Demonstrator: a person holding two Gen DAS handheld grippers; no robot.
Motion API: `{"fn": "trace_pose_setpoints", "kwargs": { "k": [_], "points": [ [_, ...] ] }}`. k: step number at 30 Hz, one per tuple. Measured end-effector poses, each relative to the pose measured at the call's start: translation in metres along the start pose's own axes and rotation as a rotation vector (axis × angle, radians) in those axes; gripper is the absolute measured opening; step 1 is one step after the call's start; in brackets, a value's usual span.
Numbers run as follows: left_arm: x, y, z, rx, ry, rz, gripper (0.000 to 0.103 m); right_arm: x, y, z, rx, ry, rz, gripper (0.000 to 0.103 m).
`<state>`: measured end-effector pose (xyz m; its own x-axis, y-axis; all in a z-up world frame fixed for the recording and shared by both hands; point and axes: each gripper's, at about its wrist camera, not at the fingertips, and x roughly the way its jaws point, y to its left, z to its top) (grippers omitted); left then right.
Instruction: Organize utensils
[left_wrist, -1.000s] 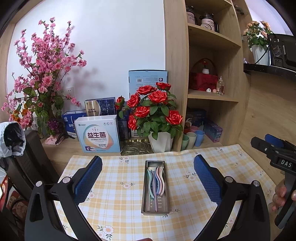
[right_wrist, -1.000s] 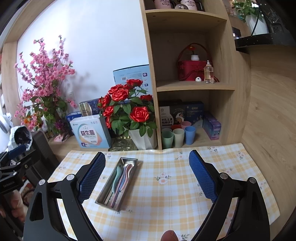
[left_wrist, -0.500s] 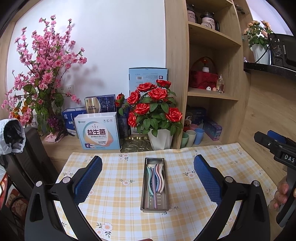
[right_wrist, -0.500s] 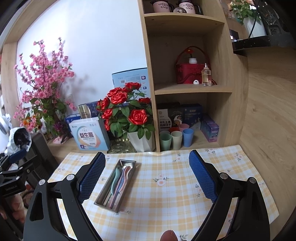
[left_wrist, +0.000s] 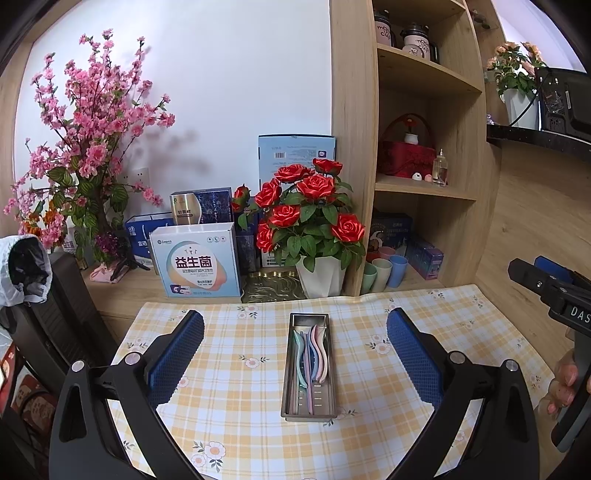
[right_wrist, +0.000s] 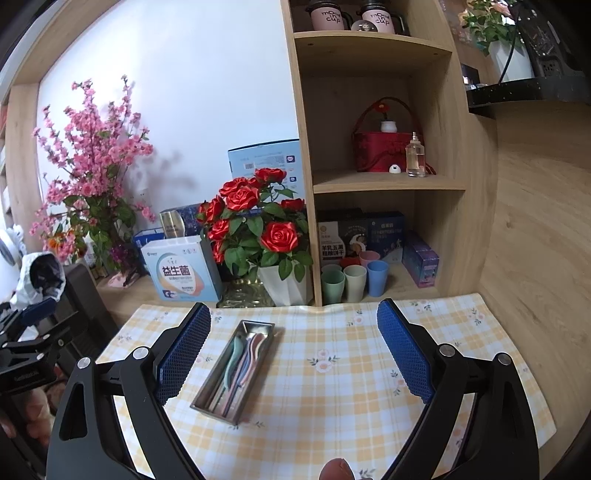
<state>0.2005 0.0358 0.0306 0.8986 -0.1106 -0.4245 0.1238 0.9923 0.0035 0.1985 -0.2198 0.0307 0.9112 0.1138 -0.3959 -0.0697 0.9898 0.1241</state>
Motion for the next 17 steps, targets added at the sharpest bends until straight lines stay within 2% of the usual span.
{"fn": "trace_pose_setpoints", "kwargs": {
  "k": [17],
  "points": [
    [0.0044,0.0008,-0.0048,-0.001,0.012,0.007,0.097,0.0023,0.0013,-0.0012,-0.004,0.007,-0.005,0.089]
  ]
}}
